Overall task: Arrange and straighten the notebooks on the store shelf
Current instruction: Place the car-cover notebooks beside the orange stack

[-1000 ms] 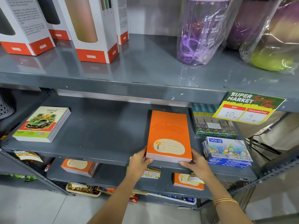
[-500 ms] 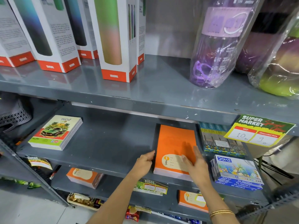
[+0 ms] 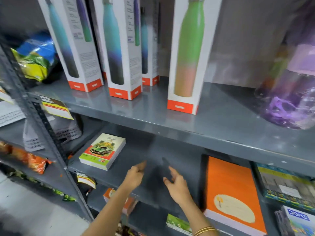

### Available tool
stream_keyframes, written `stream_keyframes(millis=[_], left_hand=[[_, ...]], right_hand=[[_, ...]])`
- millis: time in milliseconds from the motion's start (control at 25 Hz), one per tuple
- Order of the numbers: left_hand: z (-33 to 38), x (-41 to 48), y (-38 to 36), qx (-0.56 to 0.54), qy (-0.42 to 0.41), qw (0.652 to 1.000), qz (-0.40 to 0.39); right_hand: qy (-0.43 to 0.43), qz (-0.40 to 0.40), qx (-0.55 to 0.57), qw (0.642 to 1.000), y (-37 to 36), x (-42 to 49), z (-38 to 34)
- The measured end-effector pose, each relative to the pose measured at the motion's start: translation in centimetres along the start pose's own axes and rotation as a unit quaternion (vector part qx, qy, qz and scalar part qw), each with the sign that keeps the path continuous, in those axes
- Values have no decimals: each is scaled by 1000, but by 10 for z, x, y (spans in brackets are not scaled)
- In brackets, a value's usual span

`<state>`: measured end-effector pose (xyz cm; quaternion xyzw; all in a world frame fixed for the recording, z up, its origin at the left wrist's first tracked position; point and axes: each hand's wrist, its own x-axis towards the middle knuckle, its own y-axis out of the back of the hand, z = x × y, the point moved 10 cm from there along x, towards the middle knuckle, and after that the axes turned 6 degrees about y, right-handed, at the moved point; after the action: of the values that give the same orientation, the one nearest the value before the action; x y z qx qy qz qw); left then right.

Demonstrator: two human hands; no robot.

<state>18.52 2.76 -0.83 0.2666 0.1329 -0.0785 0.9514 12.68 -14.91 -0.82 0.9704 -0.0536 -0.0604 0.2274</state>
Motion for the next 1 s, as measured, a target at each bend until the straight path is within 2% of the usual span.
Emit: stream_keyframes(millis=[160, 240, 360, 480, 560, 720, 880, 1000], left_hand=[[-24, 16, 99, 7, -6, 997, 79], [-45, 28, 143, 9, 21, 994, 107], [-77, 43, 196, 30, 62, 986, 151], [-103, 75, 235, 68, 66, 981, 171], [-118, 99, 251, 95, 63, 978, 173], [-160, 129, 255, 40, 156, 979, 128], [-176, 146, 250, -35, 162, 981, 99], [-176, 144, 250, -79, 158, 978, 111]], right_hand=[[-4, -76, 26, 997, -85, 21, -35], [-15, -110, 41, 993, -123, 30, -47], [-42, -145, 62, 987, -176, 44, -58], [-76, -169, 104, 977, -220, 66, -73], [-94, -165, 146, 971, -239, 81, -83], [-107, -150, 208, 961, -273, 103, -86], [-110, -127, 218, 961, -286, 109, -85], [-108, -120, 207, 965, -290, 108, -83]])
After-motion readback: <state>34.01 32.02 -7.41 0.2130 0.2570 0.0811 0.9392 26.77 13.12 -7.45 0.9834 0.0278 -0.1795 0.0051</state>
